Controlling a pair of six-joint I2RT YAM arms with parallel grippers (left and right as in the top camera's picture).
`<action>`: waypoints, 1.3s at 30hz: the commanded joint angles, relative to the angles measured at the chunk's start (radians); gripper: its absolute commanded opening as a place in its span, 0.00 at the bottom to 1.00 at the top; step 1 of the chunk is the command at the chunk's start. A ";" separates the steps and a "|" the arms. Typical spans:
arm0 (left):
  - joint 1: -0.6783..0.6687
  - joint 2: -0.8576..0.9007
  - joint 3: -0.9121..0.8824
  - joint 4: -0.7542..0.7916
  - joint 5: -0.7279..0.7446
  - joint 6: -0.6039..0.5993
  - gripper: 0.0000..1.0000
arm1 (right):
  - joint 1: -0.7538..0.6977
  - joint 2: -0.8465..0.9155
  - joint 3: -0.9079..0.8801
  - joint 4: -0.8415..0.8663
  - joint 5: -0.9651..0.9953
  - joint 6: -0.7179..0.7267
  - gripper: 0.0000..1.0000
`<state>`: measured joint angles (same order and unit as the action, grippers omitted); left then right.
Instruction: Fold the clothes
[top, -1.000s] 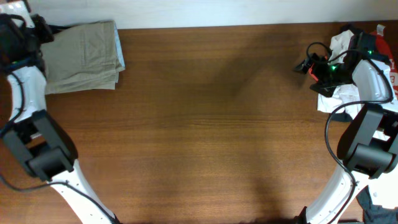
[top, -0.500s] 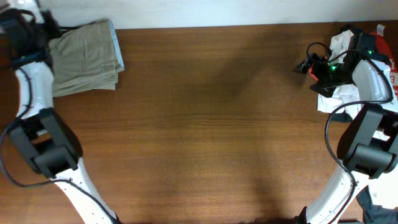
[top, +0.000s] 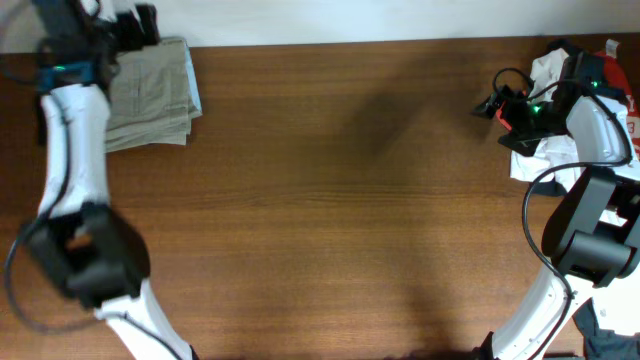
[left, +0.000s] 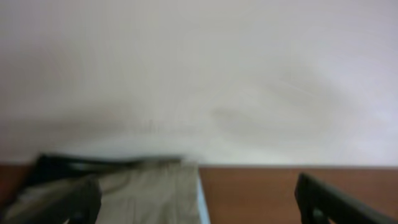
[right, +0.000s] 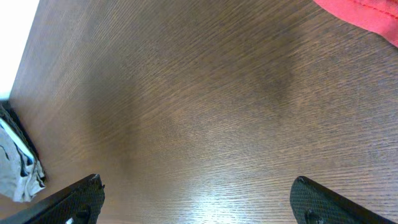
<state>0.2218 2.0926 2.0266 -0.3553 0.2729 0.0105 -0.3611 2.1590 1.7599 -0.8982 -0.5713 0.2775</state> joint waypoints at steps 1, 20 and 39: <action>0.001 -0.303 0.000 -0.376 0.115 0.003 0.99 | 0.000 -0.011 0.015 0.002 0.008 -0.003 0.99; -0.130 -1.287 -0.612 -0.945 0.044 0.072 0.99 | 0.000 -0.011 0.015 0.002 0.008 -0.003 0.99; -0.264 -2.087 -2.018 0.304 -0.295 -0.253 0.99 | 0.000 -0.011 0.015 0.002 0.008 -0.003 0.99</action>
<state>0.0101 0.0147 0.0174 0.0063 0.1097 -0.1013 -0.3611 2.1593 1.7618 -0.8959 -0.5648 0.2806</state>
